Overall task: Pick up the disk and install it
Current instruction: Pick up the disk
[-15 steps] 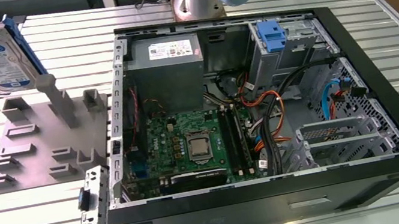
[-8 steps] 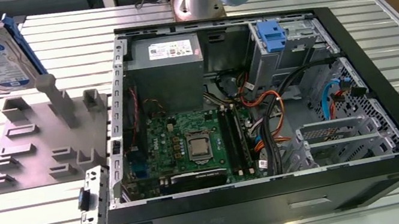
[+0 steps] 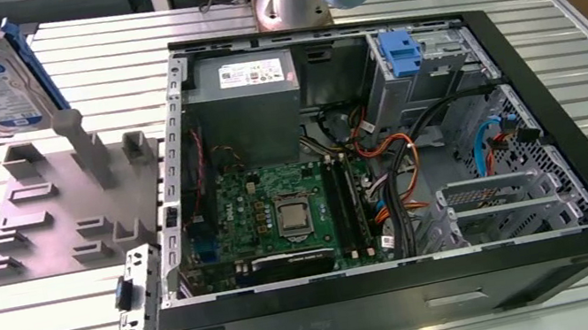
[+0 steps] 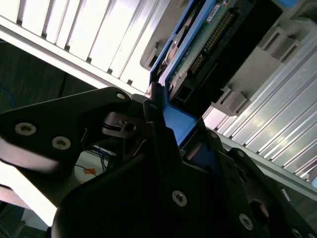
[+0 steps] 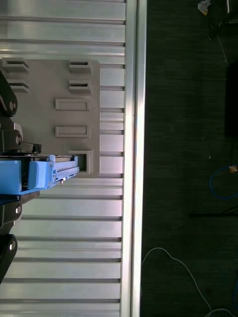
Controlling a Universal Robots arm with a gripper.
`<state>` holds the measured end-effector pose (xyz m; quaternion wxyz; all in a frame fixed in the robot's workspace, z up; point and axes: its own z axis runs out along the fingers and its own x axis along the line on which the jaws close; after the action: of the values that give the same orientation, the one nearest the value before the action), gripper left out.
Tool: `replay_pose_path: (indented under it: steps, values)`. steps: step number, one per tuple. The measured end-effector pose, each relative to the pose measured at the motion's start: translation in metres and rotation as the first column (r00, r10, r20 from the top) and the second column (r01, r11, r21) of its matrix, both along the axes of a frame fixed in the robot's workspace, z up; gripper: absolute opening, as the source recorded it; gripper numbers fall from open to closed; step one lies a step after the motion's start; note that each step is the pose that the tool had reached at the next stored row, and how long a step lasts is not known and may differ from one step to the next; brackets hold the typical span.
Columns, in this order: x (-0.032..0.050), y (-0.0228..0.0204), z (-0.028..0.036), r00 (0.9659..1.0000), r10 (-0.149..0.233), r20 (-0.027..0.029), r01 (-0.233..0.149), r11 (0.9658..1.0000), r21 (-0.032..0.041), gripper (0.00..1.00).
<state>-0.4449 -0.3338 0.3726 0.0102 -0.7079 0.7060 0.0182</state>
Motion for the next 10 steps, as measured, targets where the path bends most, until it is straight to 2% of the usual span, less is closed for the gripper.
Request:
replay_pose_path:
  steps: [10]
  values:
    - [0.0000, 0.0000, 0.0029, 1.0000, 0.000, 0.0003, 0.000, 1.0000, 0.0001, 0.36]
